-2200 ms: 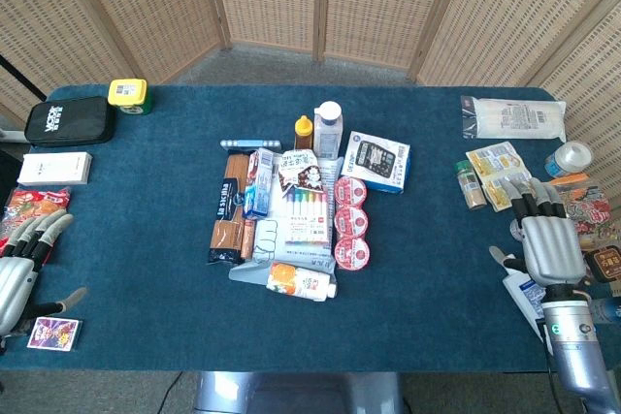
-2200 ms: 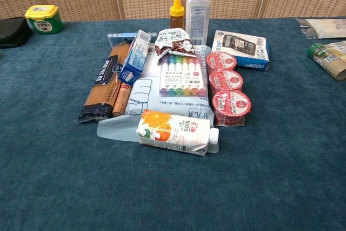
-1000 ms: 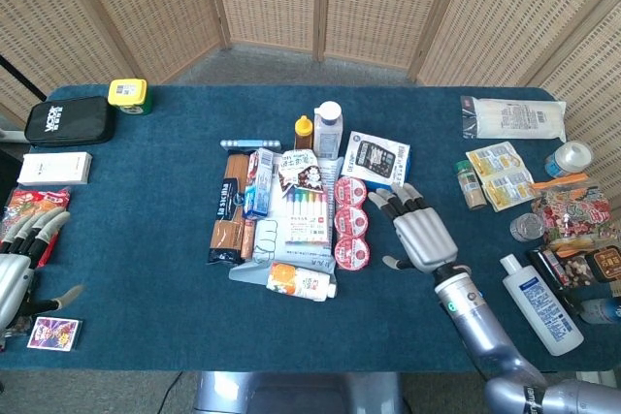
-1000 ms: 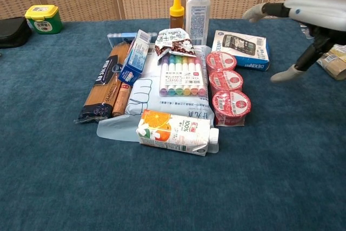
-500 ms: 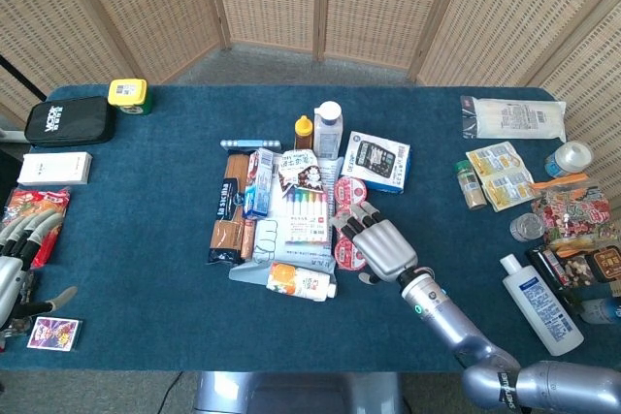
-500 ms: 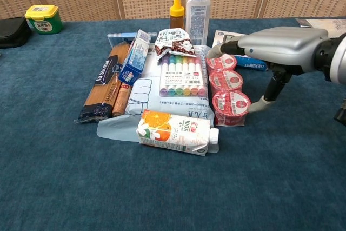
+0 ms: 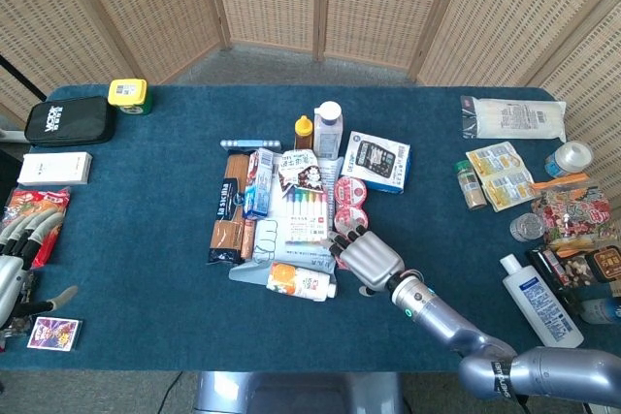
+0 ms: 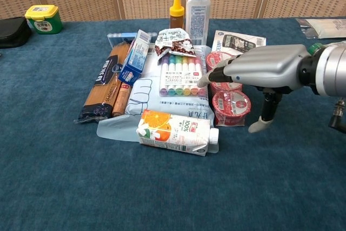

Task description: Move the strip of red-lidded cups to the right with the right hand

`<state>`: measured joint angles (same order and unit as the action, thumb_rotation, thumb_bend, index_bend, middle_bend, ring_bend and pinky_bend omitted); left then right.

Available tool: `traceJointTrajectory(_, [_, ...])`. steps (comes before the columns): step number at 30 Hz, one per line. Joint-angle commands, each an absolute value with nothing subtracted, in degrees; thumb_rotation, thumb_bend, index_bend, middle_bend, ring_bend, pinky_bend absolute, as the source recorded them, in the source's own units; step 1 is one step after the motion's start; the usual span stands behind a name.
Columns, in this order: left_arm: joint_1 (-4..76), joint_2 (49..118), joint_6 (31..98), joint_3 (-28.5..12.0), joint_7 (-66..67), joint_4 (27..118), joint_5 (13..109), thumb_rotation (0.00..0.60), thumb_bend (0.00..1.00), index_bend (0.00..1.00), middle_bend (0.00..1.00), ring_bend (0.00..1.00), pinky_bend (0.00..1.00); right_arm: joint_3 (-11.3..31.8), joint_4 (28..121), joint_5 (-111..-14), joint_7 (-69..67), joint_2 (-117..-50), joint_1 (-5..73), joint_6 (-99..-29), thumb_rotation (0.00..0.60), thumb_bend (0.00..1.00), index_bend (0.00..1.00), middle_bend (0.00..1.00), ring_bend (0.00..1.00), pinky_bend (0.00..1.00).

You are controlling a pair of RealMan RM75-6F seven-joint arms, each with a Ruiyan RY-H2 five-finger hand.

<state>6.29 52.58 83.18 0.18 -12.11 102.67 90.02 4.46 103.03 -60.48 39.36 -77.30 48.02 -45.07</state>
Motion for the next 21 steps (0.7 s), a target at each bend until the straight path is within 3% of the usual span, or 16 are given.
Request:
traceJointTrajectory(1, [6.2, 52.6, 83.2, 0.2, -12.2, 102.6, 90.0, 0.6, 0.24, 0.0, 0.0, 0.0, 0.0, 3.7, 102.8, -59.4, 39.7, -77.2, 48.8, -44.5, 0.598, 0.17, 0.0, 0.0, 0.0, 0.0])
traceJointTrajectory(21, [6.5, 52.6, 83.0, 0.2, -12.4, 102.9, 90.4, 0.6, 0.23, 0.0, 0.0, 0.0, 0.0, 0.4, 104.4, -60.6, 36.5, -73.1, 49.4, -46.9, 0.597, 0.18, 0.0, 0.0, 0.0, 0.0])
